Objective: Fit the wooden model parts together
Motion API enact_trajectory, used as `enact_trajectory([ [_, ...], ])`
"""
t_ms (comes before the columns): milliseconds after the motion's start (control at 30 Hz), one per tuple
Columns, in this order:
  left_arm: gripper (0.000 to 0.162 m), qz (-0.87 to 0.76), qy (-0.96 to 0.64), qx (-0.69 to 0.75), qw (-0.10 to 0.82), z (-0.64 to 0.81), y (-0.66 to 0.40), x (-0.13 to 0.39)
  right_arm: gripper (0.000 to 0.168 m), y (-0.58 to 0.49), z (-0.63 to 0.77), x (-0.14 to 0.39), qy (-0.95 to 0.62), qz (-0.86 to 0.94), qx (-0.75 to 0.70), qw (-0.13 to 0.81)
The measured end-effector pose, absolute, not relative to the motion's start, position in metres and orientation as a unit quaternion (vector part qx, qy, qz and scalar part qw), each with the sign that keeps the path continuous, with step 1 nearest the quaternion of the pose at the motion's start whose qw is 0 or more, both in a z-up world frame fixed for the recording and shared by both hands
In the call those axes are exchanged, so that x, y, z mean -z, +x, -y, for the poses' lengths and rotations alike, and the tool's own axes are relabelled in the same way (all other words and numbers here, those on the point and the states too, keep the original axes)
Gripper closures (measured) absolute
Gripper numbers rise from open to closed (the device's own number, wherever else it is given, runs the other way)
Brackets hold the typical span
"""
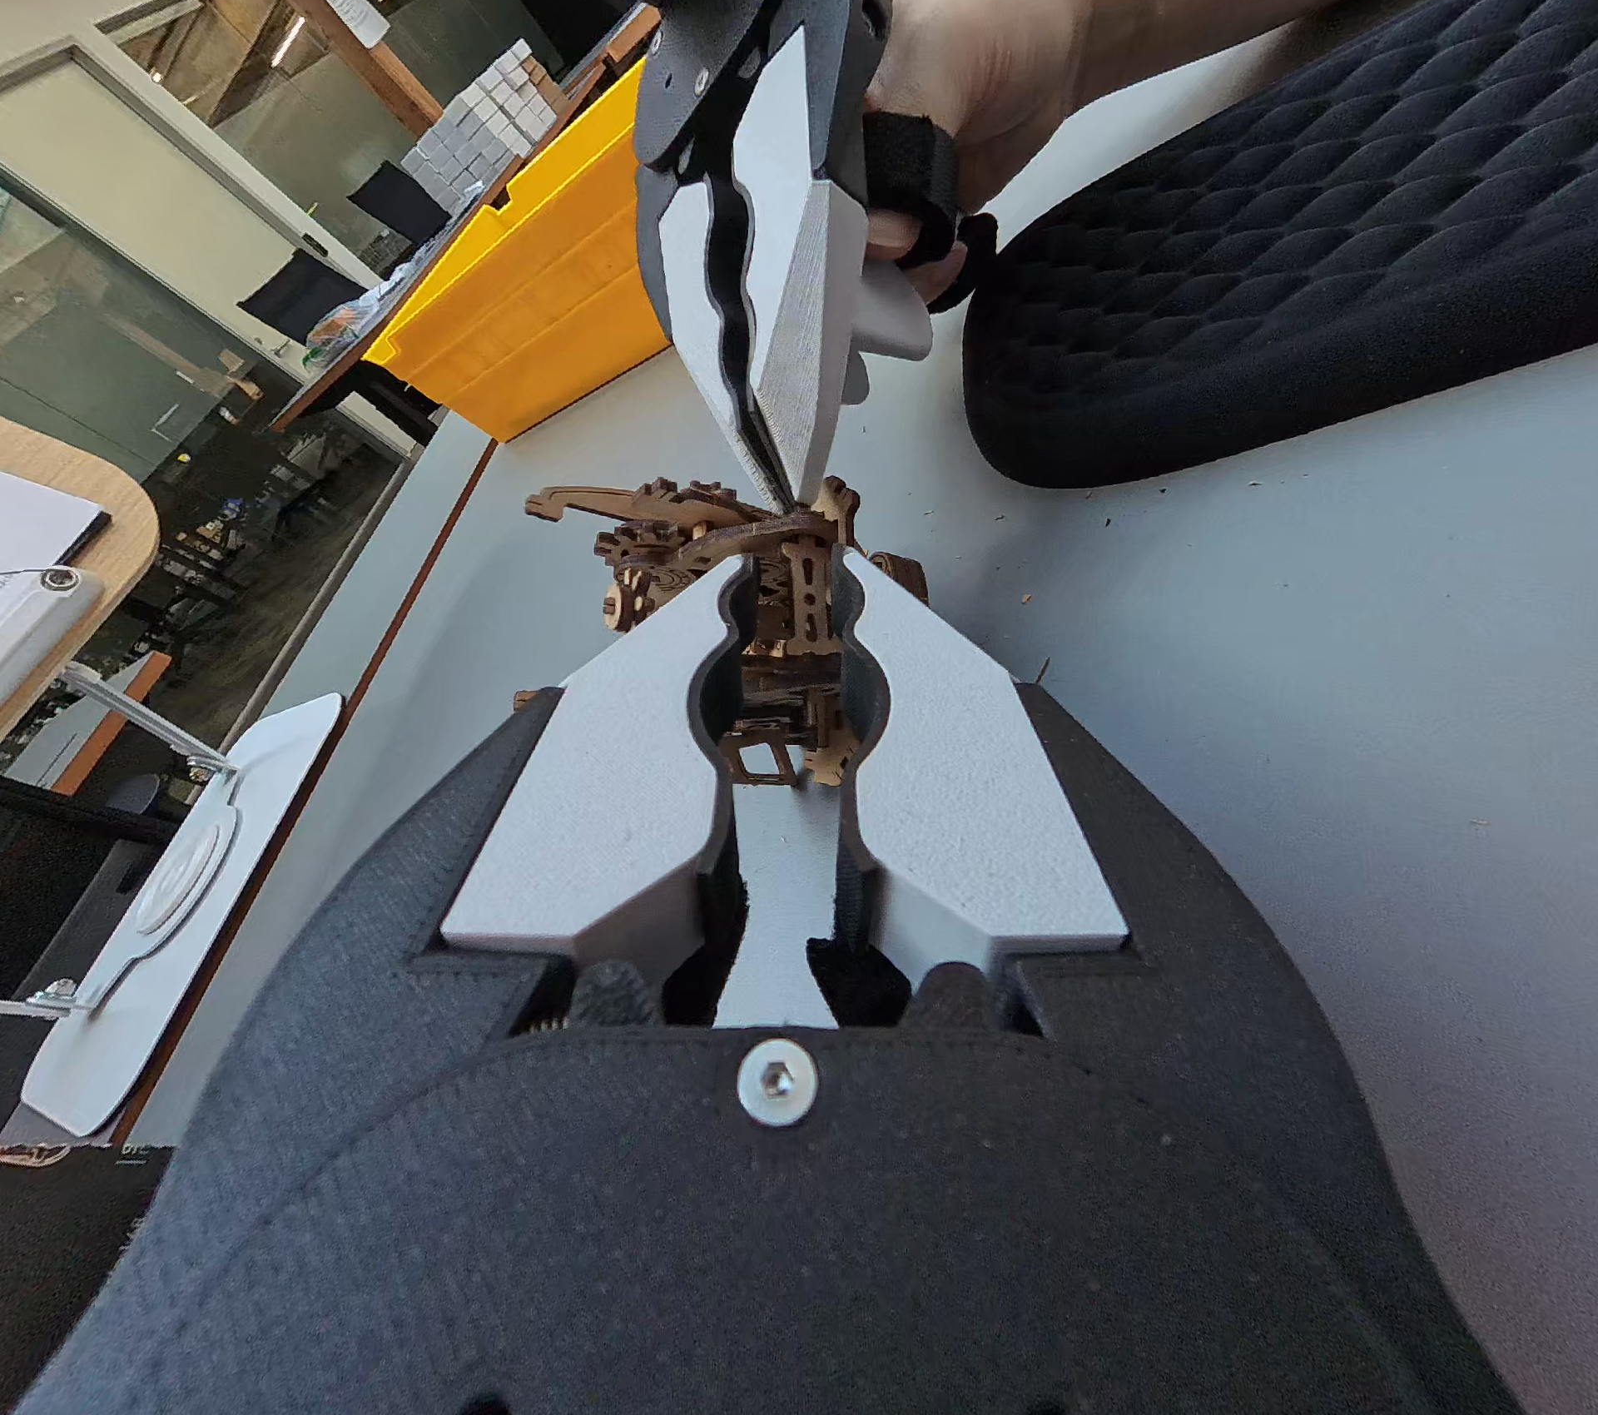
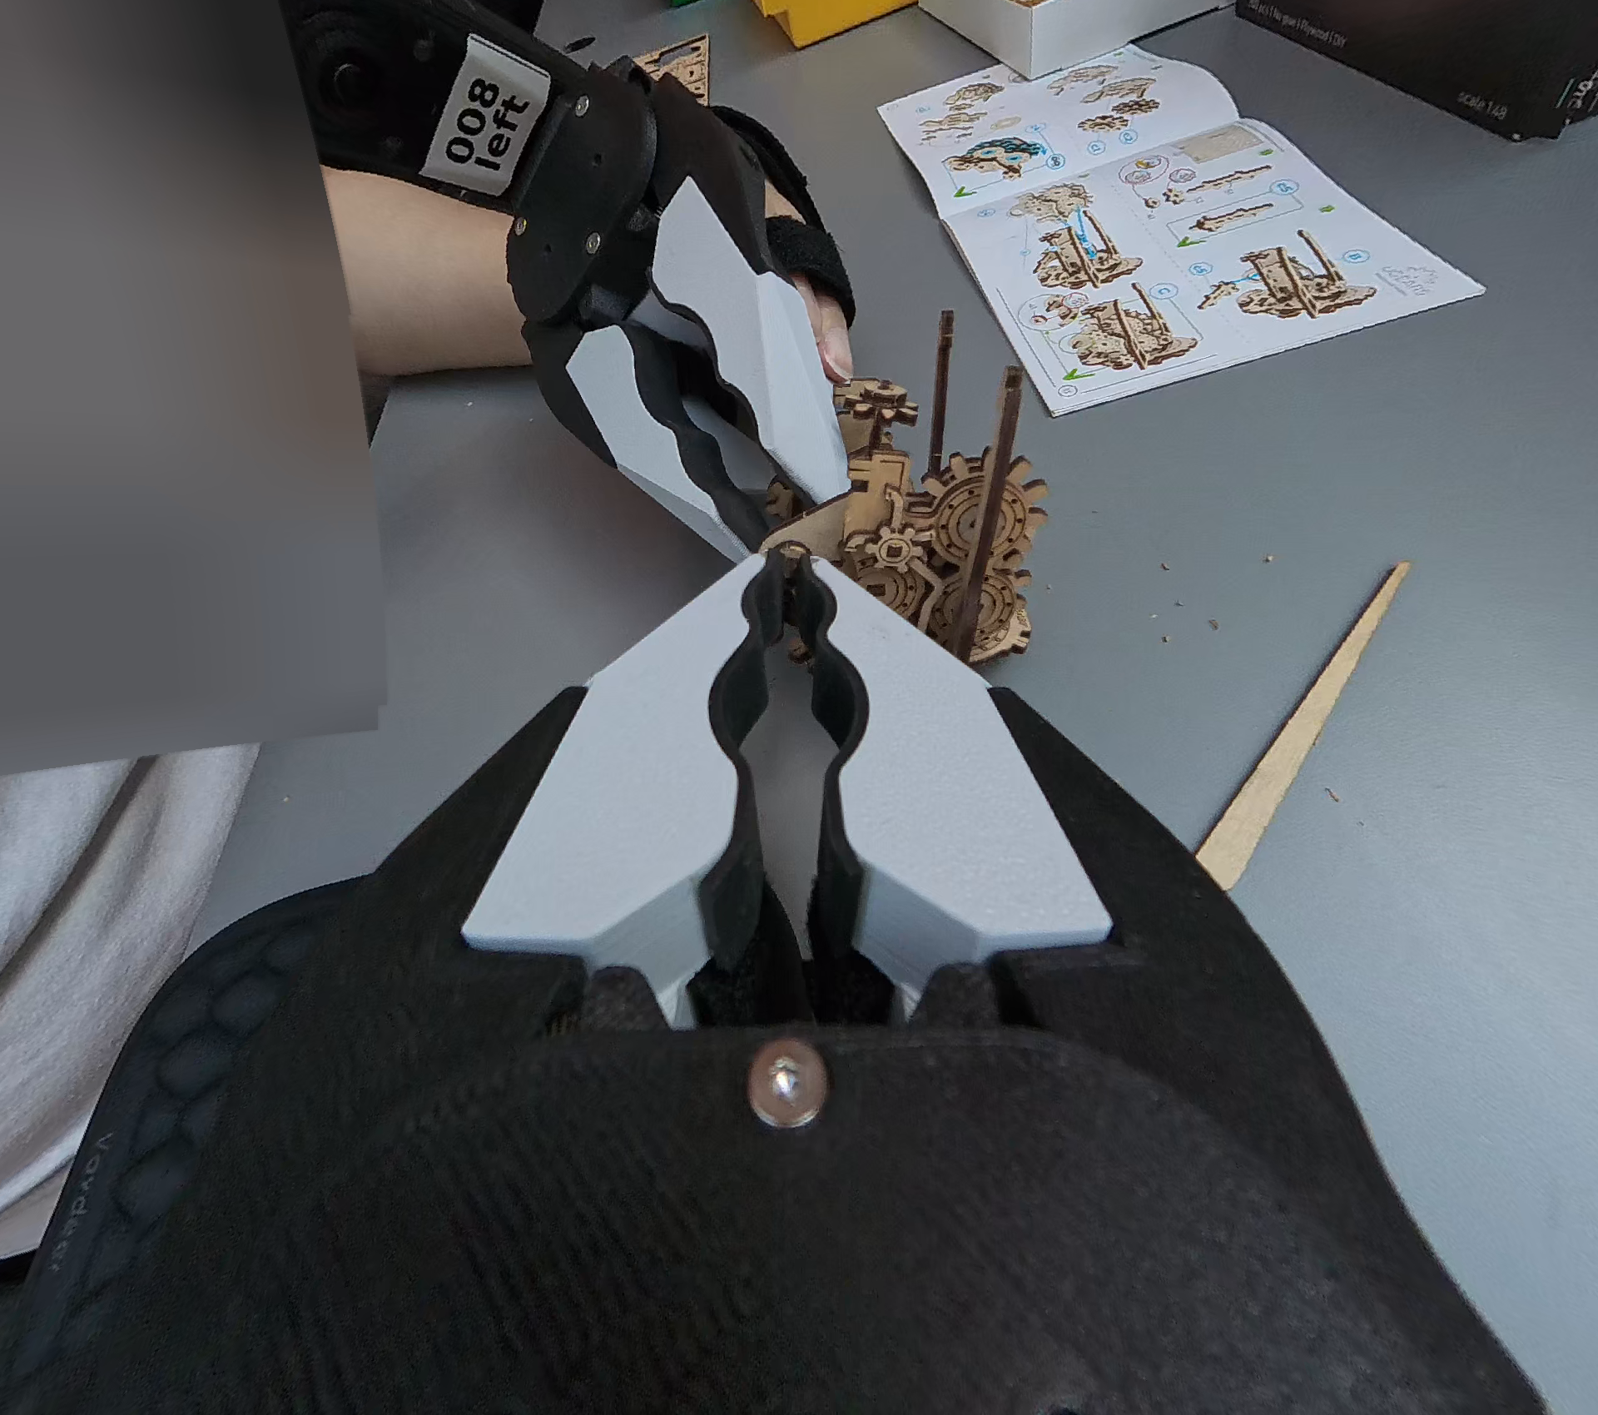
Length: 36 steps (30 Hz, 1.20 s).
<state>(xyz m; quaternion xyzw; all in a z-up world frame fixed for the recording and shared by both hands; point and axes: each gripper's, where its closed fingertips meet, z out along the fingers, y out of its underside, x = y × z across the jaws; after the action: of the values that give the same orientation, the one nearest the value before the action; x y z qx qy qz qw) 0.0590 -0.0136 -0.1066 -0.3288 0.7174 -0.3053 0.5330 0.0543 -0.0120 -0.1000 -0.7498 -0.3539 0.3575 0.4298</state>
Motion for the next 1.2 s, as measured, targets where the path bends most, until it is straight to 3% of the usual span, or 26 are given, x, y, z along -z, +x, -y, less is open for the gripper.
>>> enact_trajectory([
  [1200, 0.154, -0.731, -0.336, 0.272, 0.527, 0.0112, 0.0647, 0.1154, 0.167, 0.0570, 0.0069, 0.1074, -0.737, 0.369, -0.350, 0.444],
])
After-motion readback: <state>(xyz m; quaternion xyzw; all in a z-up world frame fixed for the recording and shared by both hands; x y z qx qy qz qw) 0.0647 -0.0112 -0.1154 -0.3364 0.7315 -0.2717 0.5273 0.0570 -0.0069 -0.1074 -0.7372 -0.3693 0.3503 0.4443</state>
